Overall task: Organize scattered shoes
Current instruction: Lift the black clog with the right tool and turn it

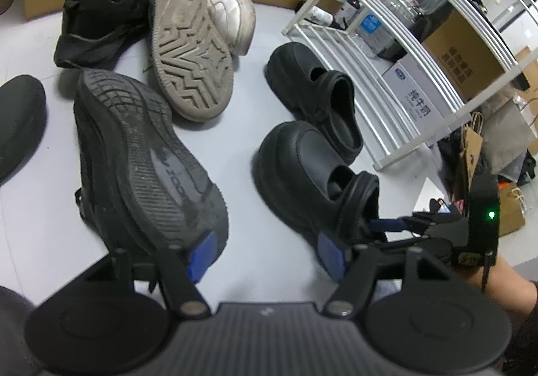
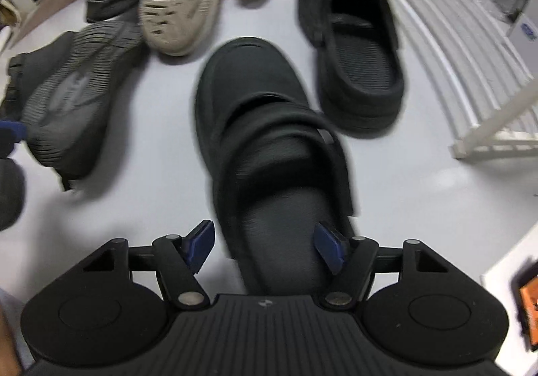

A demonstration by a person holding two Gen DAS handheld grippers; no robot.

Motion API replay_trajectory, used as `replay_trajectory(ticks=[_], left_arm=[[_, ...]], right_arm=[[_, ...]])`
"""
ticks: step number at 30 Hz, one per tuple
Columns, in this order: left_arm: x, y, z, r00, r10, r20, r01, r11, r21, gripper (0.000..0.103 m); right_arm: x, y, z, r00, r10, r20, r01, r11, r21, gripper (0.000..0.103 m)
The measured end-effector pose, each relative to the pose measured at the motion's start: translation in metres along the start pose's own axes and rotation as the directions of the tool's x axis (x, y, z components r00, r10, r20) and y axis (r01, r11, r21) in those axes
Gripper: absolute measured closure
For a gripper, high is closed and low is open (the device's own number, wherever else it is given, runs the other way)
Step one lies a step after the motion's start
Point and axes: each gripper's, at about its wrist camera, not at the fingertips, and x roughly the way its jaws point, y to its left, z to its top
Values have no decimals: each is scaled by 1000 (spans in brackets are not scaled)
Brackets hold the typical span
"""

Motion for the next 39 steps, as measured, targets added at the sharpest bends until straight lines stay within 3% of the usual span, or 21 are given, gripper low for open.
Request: replay_trajectory(ticks=[3, 12, 16, 20, 24, 31, 37, 39], left_arm=[[0, -1, 0, 1000, -2, 2, 2, 1000, 0, 27], [3, -5, 1, 1000, -1, -2, 1, 1000, 11, 27], [4, -6, 0, 1000, -2, -2, 2, 1000, 12, 27], [4, -5, -1, 1000, -3, -5, 3, 1000, 12, 27], [4, -6, -3, 1000, 7, -5, -6, 1000, 19, 26], [4, -9, -3, 1000, 11, -5, -10, 999, 37, 25], [5, -7, -6, 1000, 15, -15, -15, 999, 35, 25], [5, -8, -6, 1000, 17, -16, -16, 999, 36, 25]], right_arm=[[-4, -10, -3, 999, -39, 1, 39, 999, 13, 32], [-14, -52, 1, 983, -185, 13, 181, 974, 138, 29], [-16, -57, -1, 992, -122, -6, 121, 970, 211, 22], [-12, -51, -1, 998, 57, 11, -57, 942, 331, 18], [-6, -49, 6, 994, 91, 64, -110, 899, 424, 18], [11, -53, 8, 992, 71, 102, -117, 818, 564, 16], [14, -56, 8, 990, 54, 130, -114, 849, 515, 17], [15, -56, 11, 989, 44, 144, -105, 887, 450, 17]])
